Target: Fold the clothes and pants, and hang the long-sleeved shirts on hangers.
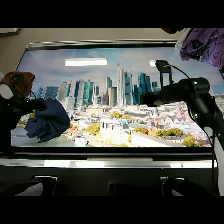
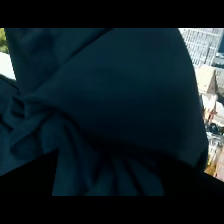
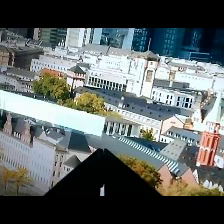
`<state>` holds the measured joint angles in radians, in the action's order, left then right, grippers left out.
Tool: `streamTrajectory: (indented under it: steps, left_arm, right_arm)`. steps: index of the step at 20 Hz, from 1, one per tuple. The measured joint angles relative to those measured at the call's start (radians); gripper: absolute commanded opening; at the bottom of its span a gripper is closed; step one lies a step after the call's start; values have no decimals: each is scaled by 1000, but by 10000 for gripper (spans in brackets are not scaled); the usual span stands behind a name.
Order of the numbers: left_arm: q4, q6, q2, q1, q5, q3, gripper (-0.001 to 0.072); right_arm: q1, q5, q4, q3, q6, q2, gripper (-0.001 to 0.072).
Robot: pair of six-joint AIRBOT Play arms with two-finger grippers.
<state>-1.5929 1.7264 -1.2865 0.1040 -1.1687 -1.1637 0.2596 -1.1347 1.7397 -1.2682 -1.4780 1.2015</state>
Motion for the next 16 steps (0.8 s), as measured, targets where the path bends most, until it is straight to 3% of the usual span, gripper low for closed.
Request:
streamTrajectory:
  steps: [5,6,7,8,12,16]
  left_arm:
    - [-21,41,-91,22,208,132,719]
    - [-21,46,-113,23,230,141,512]
    - [-10,48,-133,24,248,149,63]
    - [17,50,-147,24,258,153,16]
    - [222,40,-172,-14,276,137,14]
    - [451,-14,-169,-195,268,51,14]
  right_arm:
    - [0,-33,0,0,0,0,35]
    - [0,-36,0,0,0,0,35]
    - [0,-41,0,0,0,0,35]
    - [0,-49,0,0,0,0,35]
    - [0,-122,1,0,0,0,38]
    - [0,-201,-16,0,-34,-19,85]
